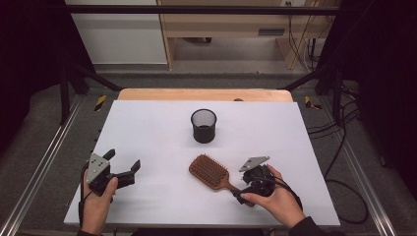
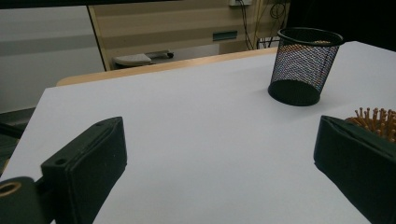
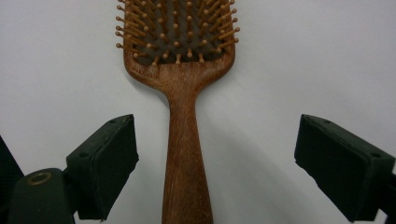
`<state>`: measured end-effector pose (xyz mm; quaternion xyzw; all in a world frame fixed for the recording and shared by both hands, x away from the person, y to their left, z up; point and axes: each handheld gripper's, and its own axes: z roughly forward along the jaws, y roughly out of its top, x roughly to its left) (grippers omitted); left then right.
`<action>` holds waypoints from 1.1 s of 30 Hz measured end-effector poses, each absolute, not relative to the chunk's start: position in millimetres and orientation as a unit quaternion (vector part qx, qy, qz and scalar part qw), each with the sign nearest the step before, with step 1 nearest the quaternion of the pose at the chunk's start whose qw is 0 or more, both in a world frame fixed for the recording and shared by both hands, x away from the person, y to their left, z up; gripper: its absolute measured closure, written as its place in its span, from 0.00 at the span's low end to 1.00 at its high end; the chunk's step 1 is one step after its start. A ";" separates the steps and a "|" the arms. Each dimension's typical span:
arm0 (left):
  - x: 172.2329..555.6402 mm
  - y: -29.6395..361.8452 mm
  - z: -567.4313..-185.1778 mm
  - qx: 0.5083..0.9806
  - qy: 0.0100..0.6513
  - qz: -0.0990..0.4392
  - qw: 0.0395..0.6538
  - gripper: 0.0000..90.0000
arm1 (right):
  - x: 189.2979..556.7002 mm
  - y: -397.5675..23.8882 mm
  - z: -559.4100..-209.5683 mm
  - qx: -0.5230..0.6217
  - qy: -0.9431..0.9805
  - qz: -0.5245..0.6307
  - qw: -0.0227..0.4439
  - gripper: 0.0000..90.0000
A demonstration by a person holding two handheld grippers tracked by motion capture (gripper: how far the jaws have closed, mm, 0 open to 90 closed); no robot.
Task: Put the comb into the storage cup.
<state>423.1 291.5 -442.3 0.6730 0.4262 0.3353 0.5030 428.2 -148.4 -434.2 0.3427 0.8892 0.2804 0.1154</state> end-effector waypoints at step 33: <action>423.2 287.0 -441.4 0.684 0.408 0.336 0.503 0.03 | 445.2 -114.9 -451.5 0.350 0.904 0.240 0.052 0.44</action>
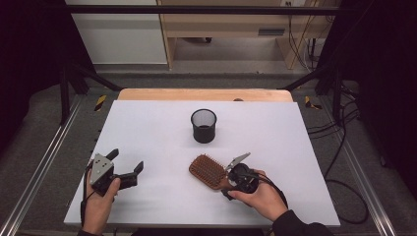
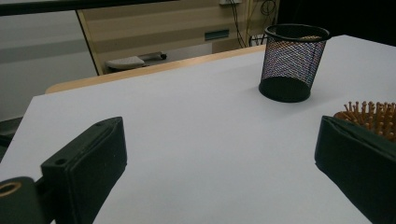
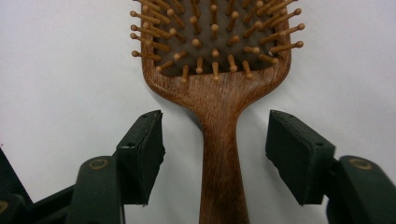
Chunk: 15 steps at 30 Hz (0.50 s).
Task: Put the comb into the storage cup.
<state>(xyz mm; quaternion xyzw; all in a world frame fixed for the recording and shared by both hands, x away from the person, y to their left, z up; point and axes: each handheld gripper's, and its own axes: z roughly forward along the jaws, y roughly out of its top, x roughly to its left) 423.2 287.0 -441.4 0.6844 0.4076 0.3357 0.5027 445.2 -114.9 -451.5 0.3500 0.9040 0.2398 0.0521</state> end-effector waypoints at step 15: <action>422.9 286.5 -441.3 0.687 0.405 0.334 0.502 0.03 | 447.8 -107.9 -454.0 0.324 0.921 0.206 0.059 0.64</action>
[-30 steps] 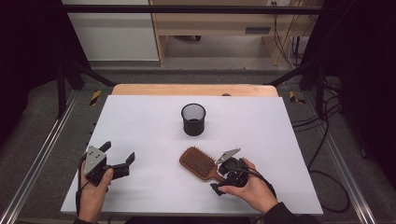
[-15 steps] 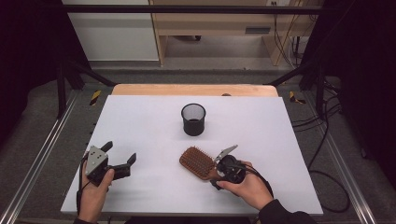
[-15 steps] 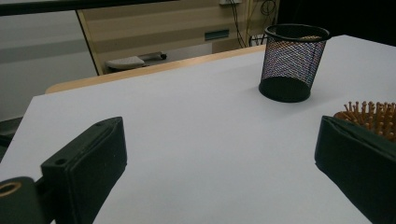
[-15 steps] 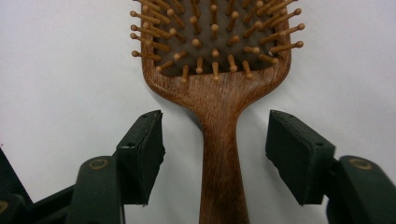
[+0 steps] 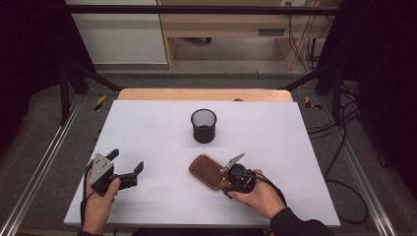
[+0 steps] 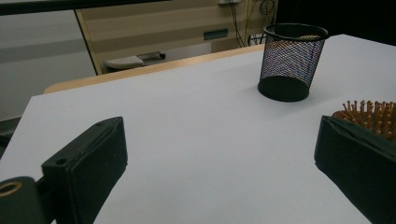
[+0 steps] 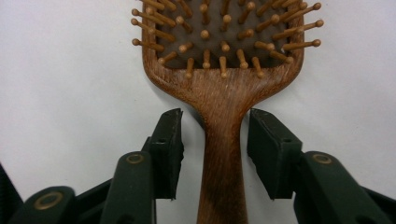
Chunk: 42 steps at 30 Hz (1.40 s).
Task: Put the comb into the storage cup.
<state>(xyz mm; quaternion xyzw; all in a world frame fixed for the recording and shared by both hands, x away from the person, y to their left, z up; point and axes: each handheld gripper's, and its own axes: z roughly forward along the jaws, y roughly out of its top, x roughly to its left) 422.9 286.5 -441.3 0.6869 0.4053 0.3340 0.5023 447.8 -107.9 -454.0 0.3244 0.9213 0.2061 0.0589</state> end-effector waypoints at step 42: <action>417.3 278.9 -433.1 0.675 0.394 0.313 0.540 0.04 | 447.8 -118.5 -443.2 0.314 0.891 0.304 0.121 0.81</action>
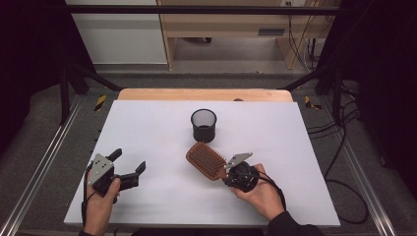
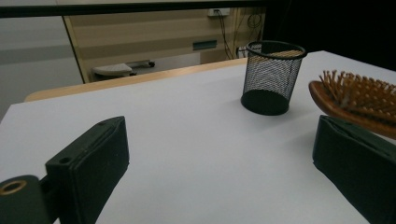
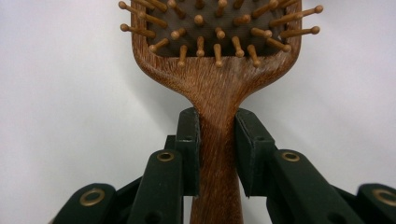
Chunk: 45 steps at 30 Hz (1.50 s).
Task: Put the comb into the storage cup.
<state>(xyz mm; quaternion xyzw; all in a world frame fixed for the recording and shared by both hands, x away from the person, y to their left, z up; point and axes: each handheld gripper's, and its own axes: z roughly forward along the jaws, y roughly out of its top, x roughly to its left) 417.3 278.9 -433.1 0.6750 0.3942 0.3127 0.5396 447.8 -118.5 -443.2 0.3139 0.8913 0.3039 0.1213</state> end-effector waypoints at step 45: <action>456.8 117.7 -380.9 0.682 0.332 0.089 0.645 0.04 | 427.7 -136.8 -408.0 0.303 0.788 0.496 0.202 0.81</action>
